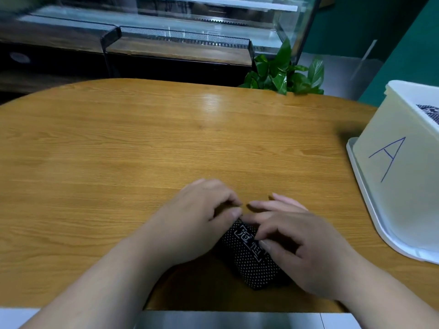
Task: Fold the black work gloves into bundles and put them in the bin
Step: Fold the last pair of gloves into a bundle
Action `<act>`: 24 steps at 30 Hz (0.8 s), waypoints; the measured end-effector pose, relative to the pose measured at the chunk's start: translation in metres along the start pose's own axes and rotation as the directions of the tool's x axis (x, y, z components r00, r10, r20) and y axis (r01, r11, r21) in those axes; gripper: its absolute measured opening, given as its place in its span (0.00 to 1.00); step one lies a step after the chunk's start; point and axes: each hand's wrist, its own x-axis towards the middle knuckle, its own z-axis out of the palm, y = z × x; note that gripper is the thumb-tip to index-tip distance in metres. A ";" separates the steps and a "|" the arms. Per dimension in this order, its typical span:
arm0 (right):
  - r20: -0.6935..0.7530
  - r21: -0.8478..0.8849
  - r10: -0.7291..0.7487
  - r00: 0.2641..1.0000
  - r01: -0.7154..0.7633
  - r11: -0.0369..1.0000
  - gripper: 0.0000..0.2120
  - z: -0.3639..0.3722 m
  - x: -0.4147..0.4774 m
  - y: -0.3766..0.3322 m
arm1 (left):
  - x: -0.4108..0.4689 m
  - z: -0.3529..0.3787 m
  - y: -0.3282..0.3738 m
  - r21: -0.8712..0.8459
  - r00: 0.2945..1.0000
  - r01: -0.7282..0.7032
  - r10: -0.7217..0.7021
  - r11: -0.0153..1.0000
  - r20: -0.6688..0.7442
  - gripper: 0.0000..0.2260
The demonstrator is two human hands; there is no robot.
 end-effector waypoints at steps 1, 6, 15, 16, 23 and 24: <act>0.014 -0.008 -0.012 1.000 0.012 1.000 0.05 0.000 0.000 0.001 | 0.001 0.000 0.001 0.034 0.999 0.038 -0.039 0.999 0.027 0.13; 0.036 0.002 -0.047 0.998 0.047 0.999 0.09 -0.001 0.000 0.003 | 0.001 -0.008 0.009 0.070 0.985 0.104 -0.113 0.992 0.130 0.05; -0.017 -0.086 0.025 1.000 -0.026 0.996 0.09 -0.006 -0.003 0.002 | -0.012 -0.015 0.025 0.241 0.948 0.113 -0.177 0.964 0.264 0.13; -0.014 -0.101 0.032 0.999 -0.033 0.994 0.10 -0.005 -0.004 0.001 | -0.014 -0.014 0.026 0.255 0.948 0.108 -0.177 0.961 0.263 0.13; -0.024 -0.216 0.092 0.996 -0.095 0.972 0.18 -0.008 -0.012 -0.006 | -0.023 -0.011 0.032 0.232 0.949 0.066 -0.134 0.970 0.287 0.13; -0.018 -0.238 0.093 0.996 -0.094 0.967 0.18 -0.008 -0.012 -0.007 | -0.025 -0.012 0.033 0.224 0.953 0.069 -0.130 0.972 0.273 0.13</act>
